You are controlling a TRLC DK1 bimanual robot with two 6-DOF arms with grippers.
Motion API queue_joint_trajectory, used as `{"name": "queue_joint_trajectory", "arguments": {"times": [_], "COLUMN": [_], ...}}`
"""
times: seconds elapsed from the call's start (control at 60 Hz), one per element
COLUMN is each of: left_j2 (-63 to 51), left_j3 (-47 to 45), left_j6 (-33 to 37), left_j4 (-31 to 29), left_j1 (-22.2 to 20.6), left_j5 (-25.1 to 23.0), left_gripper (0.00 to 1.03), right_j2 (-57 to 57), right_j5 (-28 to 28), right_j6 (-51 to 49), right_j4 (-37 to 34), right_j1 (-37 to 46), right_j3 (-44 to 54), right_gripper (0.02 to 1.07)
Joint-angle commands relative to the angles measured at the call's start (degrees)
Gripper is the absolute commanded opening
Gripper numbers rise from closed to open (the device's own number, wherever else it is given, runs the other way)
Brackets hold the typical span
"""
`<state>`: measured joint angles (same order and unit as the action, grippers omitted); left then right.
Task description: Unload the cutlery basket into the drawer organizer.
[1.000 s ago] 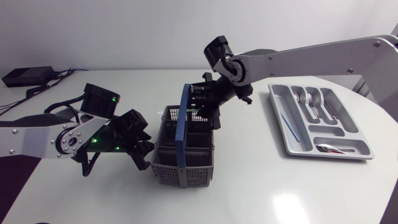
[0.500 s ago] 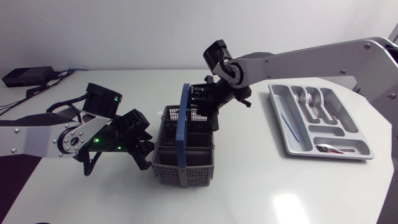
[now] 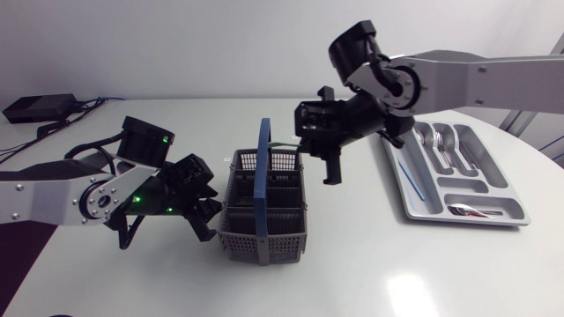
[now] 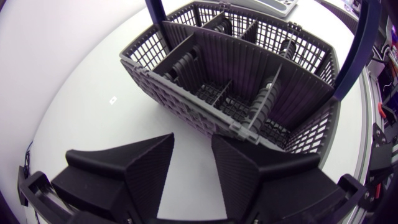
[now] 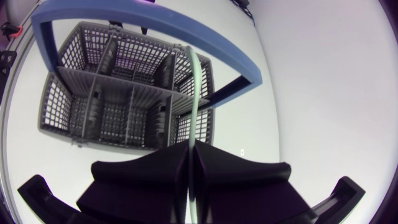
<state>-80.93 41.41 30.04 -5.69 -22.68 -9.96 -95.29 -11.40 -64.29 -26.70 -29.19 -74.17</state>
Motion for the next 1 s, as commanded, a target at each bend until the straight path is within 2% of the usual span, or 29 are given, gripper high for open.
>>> {"name": "queue_joint_trajectory", "arguments": {"times": [0.0,0.217,0.5,0.717,0.983], "left_j2": [1.47,3.23,4.81,5.87,6.31], "left_j3": [0.16,0.16,0.43,0.52,0.69], "left_j6": [-0.25,-0.77,-0.77,-0.86,-1.21], "left_j4": [-0.11,-0.81,-2.22,-3.18,-3.80], "left_j1": [-0.61,-0.88,-0.70,-0.53,-1.93], "left_j5": [0.11,0.11,0.11,0.29,2.57], "left_gripper": [0.46,0.46,0.46,0.46,0.46], "right_j2": [4.41,13.20,17.15,7.83,-4.29], "right_j5": [-1.26,-6.44,-14.97,-16.38,-13.65], "right_j6": [-0.40,-4.70,-20.61,-37.31,-44.87], "right_j4": [-1.08,-4.94,-12.41,-16.37,-16.19], "right_j1": [3.44,13.55,37.80,56.26,64.61], "right_j3": [5.70,13.88,19.15,15.90,8.61], "right_gripper": [0.08,0.08,0.08,0.08,0.08]}}
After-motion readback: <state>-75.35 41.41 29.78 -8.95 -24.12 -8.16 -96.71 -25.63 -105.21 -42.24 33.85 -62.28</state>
